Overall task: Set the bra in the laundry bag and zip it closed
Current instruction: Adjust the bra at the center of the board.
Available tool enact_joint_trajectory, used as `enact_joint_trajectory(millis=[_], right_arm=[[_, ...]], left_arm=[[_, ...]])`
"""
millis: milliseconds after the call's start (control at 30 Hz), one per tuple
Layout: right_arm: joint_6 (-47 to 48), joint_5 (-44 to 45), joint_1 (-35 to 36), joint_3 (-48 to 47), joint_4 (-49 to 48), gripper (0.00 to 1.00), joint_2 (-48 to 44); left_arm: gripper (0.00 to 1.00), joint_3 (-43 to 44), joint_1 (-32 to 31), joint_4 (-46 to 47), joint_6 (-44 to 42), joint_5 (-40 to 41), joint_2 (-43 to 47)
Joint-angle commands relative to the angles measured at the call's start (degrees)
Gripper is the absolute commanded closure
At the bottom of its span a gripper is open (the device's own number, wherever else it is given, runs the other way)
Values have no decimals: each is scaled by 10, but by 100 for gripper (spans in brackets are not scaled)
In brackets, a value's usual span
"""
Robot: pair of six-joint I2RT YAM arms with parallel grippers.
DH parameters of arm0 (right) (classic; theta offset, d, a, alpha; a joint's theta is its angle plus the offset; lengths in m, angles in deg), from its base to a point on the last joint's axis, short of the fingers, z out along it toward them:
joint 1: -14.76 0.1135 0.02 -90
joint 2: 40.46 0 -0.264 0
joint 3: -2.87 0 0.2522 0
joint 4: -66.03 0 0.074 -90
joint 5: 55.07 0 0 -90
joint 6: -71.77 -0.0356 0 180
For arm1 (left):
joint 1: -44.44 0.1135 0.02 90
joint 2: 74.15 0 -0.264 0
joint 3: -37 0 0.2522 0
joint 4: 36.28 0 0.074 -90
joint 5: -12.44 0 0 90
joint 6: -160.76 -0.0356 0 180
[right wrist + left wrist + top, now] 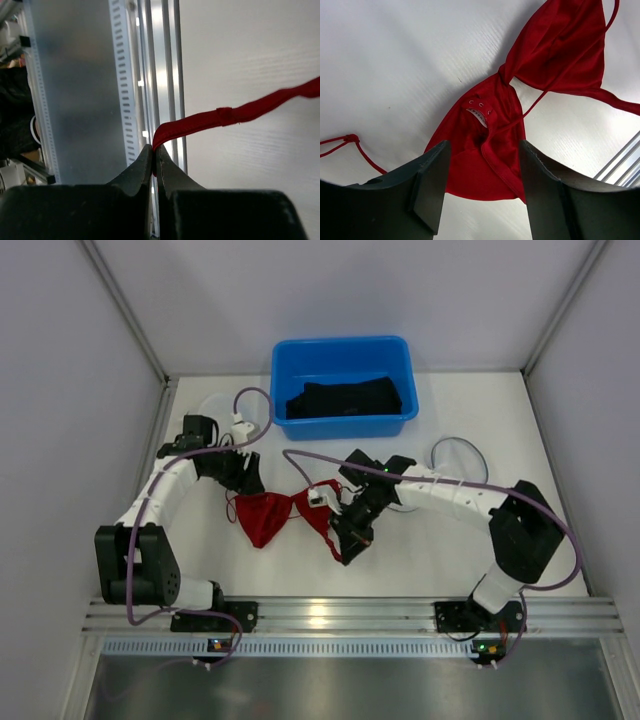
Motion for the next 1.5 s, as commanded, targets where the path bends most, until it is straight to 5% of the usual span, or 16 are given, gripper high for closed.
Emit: enact_joint_trajectory(millis=[0,67,100,133,533,800,967,1200,1467], right_arm=[[-70,-67,3,-77,-56,100,6],[-97,-71,-4,-95,-75,100,24],[-110,-79,-8,-109,-83,100,31],[-127,-84,-13,-115,-94,100,38],[-396,-145,-87,-164,-294,100,176],[-476,-122,-126,-185,-355,96,244],[-506,-96,-139,-194,-366,84,270],[-529,-54,-145,-203,-353,52,289],[-538,-69,-148,-231,-366,40,272]], left_arm=[[37,2,1,2,15,-22,0],[35,1,19,2,18,-23,0],[19,1,19,2,18,-23,1],[17,1,23,2,19,-25,2],[15,-35,53,32,39,-31,47],[14,-72,66,37,35,-12,82],[14,-95,80,80,75,44,105],[14,-98,108,115,123,129,104],[19,-79,123,136,148,178,64]])
